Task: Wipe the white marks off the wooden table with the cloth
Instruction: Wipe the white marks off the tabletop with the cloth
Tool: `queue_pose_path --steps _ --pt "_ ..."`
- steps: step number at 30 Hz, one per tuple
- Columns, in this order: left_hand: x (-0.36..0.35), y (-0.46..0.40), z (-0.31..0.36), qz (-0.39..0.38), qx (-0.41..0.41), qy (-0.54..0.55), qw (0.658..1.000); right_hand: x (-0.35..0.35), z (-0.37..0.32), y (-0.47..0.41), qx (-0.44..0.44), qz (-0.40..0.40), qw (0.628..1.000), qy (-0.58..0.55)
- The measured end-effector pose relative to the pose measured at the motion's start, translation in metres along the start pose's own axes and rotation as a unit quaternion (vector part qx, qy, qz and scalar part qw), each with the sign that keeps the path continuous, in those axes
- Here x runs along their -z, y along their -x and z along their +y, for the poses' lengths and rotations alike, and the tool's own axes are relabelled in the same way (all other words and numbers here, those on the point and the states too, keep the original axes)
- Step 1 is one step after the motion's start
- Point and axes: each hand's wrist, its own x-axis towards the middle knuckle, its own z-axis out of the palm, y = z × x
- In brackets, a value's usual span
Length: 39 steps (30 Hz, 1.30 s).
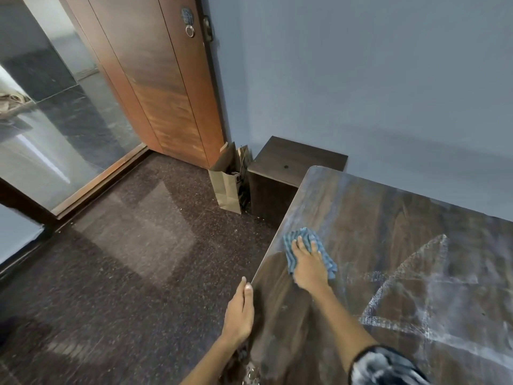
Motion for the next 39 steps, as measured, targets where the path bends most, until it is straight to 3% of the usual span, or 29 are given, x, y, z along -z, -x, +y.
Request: queue_pose_path --steps 4,8,13,17,19,22,26,29,31,34,36,39 --pt "0.002 -0.001 -0.001 0.008 0.012 0.037 0.999 -0.030 -0.044 0.033 0.091 -0.014 0.995 -0.042" --pt "0.004 0.008 -0.008 0.035 0.020 0.058 0.997 -0.063 -0.015 0.104 0.184 -0.029 0.982 -0.021" --pt "0.008 0.024 -0.013 0.020 0.010 0.036 0.999 -0.027 0.036 0.078 0.042 0.047 0.998 0.013" --pt "0.010 0.032 -0.008 0.012 0.005 0.037 0.999 0.000 0.010 0.036 -0.071 0.017 0.997 -0.008" --pt "0.010 0.034 -0.008 0.012 0.004 0.035 0.999 -0.011 -0.014 0.041 -0.032 0.006 0.999 -0.026" --pt "0.010 0.035 -0.007 0.017 0.003 0.032 0.999 -0.036 -0.035 0.081 0.106 -0.029 0.993 -0.035" --pt "0.012 0.035 -0.006 0.009 0.001 0.024 1.000 -0.047 -0.003 0.138 0.194 -0.055 0.979 -0.003" --pt "0.013 0.037 -0.006 0.006 -0.003 0.014 1.000 -0.025 0.045 0.142 0.118 0.006 0.993 0.021" --pt "0.014 0.038 -0.006 0.002 -0.004 0.014 1.000 -0.005 0.071 0.123 0.018 0.040 0.999 0.028" --pt "0.015 0.040 -0.009 -0.001 -0.005 0.018 1.000 0.011 0.071 0.086 -0.108 0.035 0.993 0.022" --pt "0.016 0.041 -0.012 -0.001 -0.008 0.011 1.000 0.002 0.045 0.071 -0.108 0.044 0.993 0.025" --pt "0.018 0.039 -0.015 0.004 -0.002 0.021 1.000 -0.031 -0.015 0.075 -0.024 0.037 0.999 -0.010"
